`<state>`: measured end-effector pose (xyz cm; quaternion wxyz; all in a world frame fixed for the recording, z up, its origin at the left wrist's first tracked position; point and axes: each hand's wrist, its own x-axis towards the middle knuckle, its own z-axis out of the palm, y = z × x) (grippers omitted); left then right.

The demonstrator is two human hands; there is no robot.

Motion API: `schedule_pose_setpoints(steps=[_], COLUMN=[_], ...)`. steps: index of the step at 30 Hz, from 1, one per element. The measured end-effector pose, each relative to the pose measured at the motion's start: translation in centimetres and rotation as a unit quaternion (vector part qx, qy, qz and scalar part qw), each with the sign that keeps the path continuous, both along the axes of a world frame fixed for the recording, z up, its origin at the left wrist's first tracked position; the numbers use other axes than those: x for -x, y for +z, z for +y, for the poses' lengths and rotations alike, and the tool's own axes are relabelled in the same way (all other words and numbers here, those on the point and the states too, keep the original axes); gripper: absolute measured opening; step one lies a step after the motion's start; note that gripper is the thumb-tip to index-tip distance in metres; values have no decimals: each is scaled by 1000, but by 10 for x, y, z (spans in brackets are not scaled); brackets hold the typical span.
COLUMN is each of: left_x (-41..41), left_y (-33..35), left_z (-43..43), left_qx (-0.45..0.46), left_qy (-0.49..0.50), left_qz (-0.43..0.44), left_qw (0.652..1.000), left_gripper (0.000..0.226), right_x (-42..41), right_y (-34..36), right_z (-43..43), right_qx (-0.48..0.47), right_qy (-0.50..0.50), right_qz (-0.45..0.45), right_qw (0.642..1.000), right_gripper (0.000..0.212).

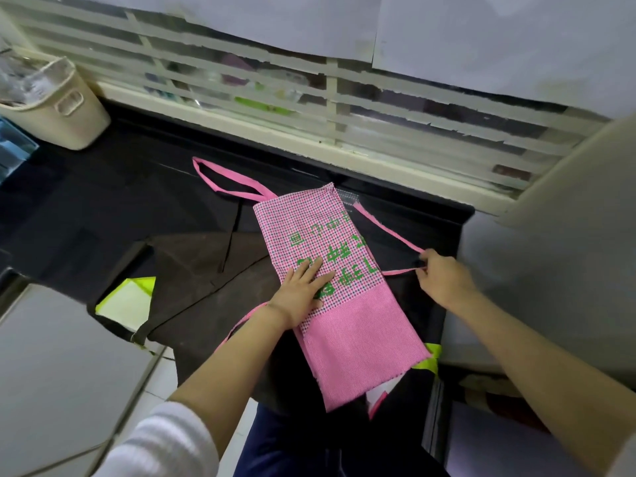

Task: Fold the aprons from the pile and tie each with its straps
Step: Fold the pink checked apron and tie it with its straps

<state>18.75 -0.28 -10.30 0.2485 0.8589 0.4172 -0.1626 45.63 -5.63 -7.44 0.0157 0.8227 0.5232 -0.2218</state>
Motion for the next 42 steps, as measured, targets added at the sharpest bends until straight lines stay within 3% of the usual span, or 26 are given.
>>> schedule_pose_setpoints(steps=[2, 4, 7, 9, 12, 16, 19, 21, 25, 27, 29, 32, 35, 38, 42], left_x=[0, 0, 3, 8, 26, 53, 68, 71, 61, 56, 54, 54, 53, 52, 42], left_y=[1, 1, 3, 4, -5, -8, -9, -9, -12, -10, -6, 2, 12, 17, 33], left_z=[-2, -5, -17, -26, -41, -55, -61, -64, -73, -76, -75, -75, -74, -73, -68], left_qx=[-17, -49, -132, -176, -200, -107, -67, -107, -164, -113, -15, 90, 131, 138, 104], left_qy=[-1, 0, -8, -36, -47, -36, -67, -119, -216, -176, -79, 48, 165, 274, 412], left_qz=[-3, -5, -44, -79, -128, -141, -98, -88, -90, -123, -197, -288, -350, -381, -390], left_qw=[1000, 999, 990, 981, 970, 984, 991, 983, 958, 970, 977, 952, 913, 872, 817], left_gripper=[66, 64, 54, 46, 50, 57, 65, 67, 45, 41, 50, 54, 30, 36, 36], right_x=[9, 23, 41, 44, 39, 42, 48, 50, 50, 47, 44, 37, 29, 28, 30], right_y=[5, 7, -3, -12, -16, -19, -21, -22, -22, -19, -13, -4, 1, 0, -11], right_z=[-2, -8, -22, -27, -33, -41, -45, -47, -49, -46, -42, -34, -28, -22, -19], right_qx=[-68, -105, 3, 76, 104, 116, 117, 107, 94, 98, 94, 58, 70, 102, 62], right_qy=[73, 217, 409, 422, 426, 456, 463, 457, 440, 404, 360, 292, 247, 181, 147], right_qz=[3, 73, 120, 124, 120, 77, 50, 48, 81, 136, 189, 239, 262, 380, 376], right_qw=[995, 968, 904, 895, 890, 879, 877, 882, 889, 899, 909, 924, 930, 901, 913], right_gripper=[43, 57, 63, 74, 94, 110, 114, 113, 108, 98, 75, 39, 41, 40, 35])
